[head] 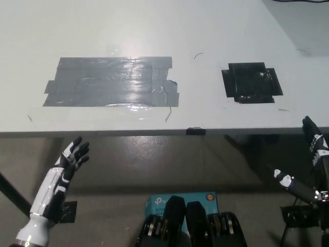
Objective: A rubick's cube is kept in the black marked spot on the table and the robot uses its right arm to pick it up and hands it to a person
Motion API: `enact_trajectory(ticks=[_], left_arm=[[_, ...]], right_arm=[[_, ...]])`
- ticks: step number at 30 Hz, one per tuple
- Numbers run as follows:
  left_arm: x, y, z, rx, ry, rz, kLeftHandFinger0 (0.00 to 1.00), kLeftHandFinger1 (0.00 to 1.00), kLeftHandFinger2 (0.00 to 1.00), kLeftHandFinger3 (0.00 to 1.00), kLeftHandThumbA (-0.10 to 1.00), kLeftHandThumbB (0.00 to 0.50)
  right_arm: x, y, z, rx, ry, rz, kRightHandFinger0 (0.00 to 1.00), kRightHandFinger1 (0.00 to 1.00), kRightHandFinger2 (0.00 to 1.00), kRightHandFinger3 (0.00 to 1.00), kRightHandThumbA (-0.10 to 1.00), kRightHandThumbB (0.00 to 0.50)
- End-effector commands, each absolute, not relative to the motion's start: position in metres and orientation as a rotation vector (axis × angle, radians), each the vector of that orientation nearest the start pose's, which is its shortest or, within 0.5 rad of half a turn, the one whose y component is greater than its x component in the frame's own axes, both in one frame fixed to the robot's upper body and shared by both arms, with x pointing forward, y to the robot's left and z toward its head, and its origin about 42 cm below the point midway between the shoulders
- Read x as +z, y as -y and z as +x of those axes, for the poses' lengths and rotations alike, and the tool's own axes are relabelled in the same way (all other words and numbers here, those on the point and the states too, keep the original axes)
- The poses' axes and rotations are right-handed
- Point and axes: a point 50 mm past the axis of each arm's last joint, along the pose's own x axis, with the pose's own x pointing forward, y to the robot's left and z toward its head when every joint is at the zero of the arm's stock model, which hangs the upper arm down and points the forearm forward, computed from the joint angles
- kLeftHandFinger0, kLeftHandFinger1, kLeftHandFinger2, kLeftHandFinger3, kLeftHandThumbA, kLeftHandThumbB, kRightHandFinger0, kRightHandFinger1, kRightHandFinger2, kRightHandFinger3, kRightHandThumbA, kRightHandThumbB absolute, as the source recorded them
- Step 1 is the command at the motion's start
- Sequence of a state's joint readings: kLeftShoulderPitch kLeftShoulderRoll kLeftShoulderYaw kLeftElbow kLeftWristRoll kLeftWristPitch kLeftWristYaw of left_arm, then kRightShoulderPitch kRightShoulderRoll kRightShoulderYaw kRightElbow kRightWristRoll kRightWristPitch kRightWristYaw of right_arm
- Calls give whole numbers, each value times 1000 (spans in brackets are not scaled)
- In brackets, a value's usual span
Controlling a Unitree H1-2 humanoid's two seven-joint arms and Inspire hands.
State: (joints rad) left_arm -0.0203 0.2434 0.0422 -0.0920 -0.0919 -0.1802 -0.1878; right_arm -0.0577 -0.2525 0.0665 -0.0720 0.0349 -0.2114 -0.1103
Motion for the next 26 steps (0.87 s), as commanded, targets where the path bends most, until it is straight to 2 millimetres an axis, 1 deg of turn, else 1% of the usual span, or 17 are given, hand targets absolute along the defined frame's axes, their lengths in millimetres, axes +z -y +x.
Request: enact_trajectory(ticks=[1,4,7,8,12,14,17,20,26], left_arm=[[163,-299,292,-144,325,181,1000,1000,1000,1000,910,143],[162,-301,292,-143,320,181,1000,1000,1000,1000,905,133],[160,-300,291,-142,308,176,1000,1000,1000,1000,906,138],[158,-301,291,-142,305,174,1000,1000,1000,1000,905,138],[155,-302,292,-144,302,177,1000,1000,1000,1000,908,136],[154,-301,293,-144,301,187,1000,1000,1000,1000,928,127],[152,-301,293,-144,295,187,1000,1000,1000,1000,927,137],[151,-302,292,-145,293,184,1000,1000,1000,1000,916,134],[148,-301,289,-144,288,186,1000,1000,1000,1000,917,135]], right_arm=[[151,291,298,65,430,-127,1000,1000,1000,1000,926,235],[145,293,300,75,428,-175,1000,1000,1000,1000,943,236],[143,292,298,86,423,-169,1000,1000,1000,1000,933,239],[141,292,298,91,424,-161,1000,1000,1000,1000,915,243],[141,290,297,95,427,-158,1000,1000,1000,1000,906,239],[140,289,297,99,427,-165,1000,1000,1000,1000,908,236],[140,288,296,104,424,-162,1000,1000,1000,1000,904,233],[139,288,296,105,420,-160,1000,1000,1000,1000,902,230],[138,288,293,108,410,-163,1000,1000,1000,1000,909,240]])
